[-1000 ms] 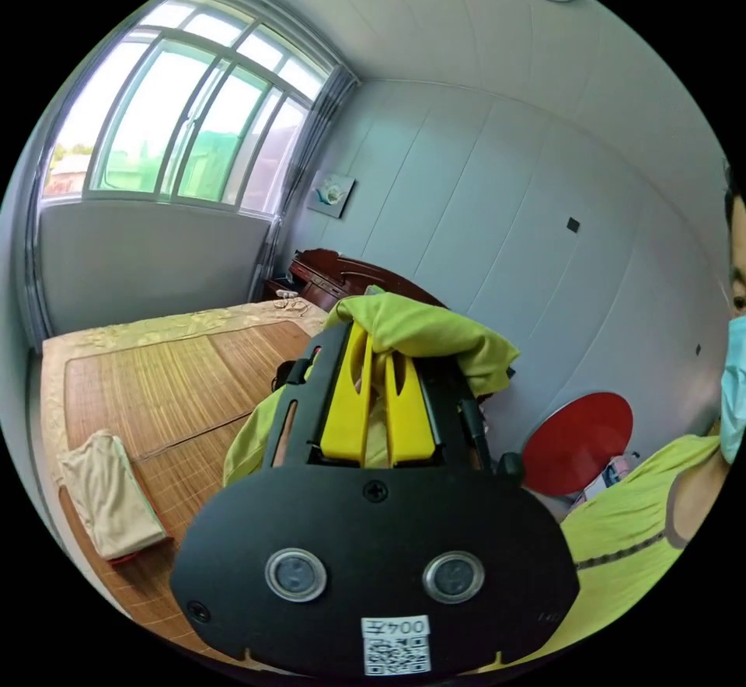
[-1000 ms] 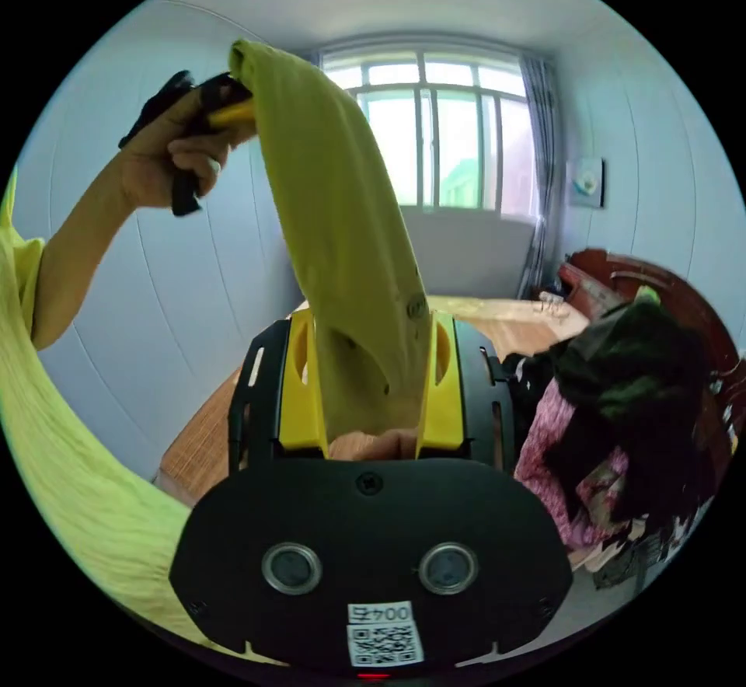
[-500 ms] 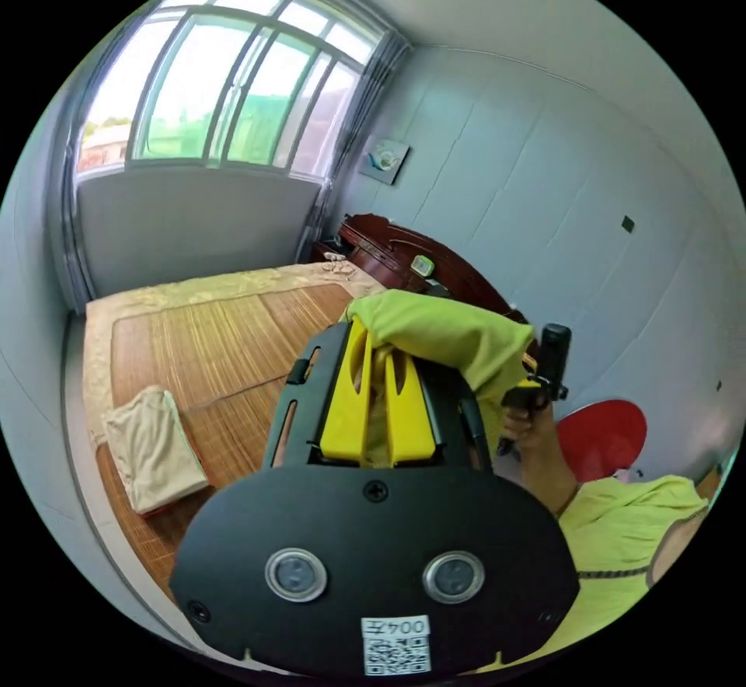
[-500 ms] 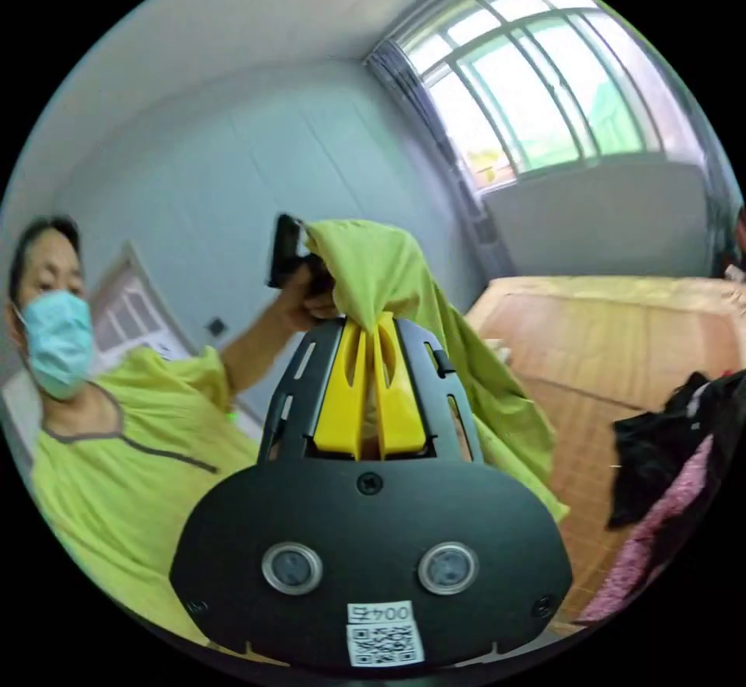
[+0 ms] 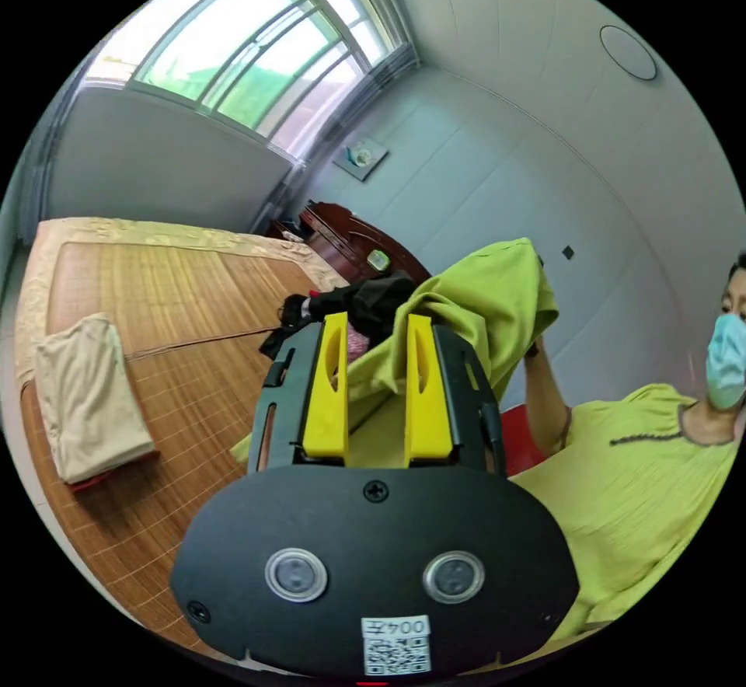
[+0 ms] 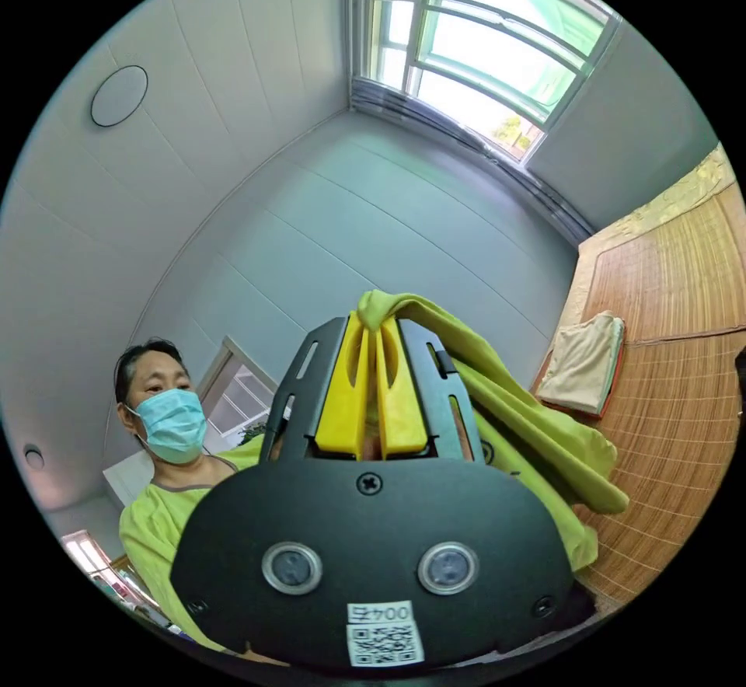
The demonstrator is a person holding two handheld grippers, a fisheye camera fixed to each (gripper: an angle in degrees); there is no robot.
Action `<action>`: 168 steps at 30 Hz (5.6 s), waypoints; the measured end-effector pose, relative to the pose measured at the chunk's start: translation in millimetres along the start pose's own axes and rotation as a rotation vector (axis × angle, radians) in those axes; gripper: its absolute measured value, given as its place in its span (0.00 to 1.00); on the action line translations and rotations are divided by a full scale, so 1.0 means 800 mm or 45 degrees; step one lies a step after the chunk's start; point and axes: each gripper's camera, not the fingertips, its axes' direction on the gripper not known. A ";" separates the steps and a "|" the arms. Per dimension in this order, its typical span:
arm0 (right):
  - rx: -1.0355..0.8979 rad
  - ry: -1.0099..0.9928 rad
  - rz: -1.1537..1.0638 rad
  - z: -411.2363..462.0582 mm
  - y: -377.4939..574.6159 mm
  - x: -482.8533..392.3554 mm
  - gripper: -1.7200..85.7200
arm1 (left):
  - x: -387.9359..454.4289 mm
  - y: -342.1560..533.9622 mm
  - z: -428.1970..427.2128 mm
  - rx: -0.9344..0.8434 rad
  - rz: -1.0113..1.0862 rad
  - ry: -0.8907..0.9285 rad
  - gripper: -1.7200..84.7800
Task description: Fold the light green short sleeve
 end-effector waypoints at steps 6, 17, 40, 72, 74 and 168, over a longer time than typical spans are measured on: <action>-0.122 0.066 0.045 0.037 -0.007 0.058 0.01 | 0.065 0.059 -0.051 0.160 0.193 -0.277 0.18; -0.199 0.122 0.123 0.069 0.008 0.152 0.01 | 0.218 0.020 0.070 0.105 0.652 -0.529 0.21; -0.221 0.214 0.123 0.023 0.045 0.215 0.01 | 0.216 0.028 0.150 0.026 0.637 -0.471 0.12; 0.179 0.384 -0.077 -0.081 0.092 0.109 0.10 | 0.312 -0.151 0.185 -0.005 0.834 -0.438 0.04; 0.250 0.440 -0.129 -0.094 0.110 0.097 0.13 | 0.338 -0.197 0.182 -0.049 0.816 -0.421 0.03; 0.270 1.436 -0.617 -0.012 0.062 -0.165 0.01 | 0.254 -0.191 -0.106 0.272 0.340 -0.759 0.03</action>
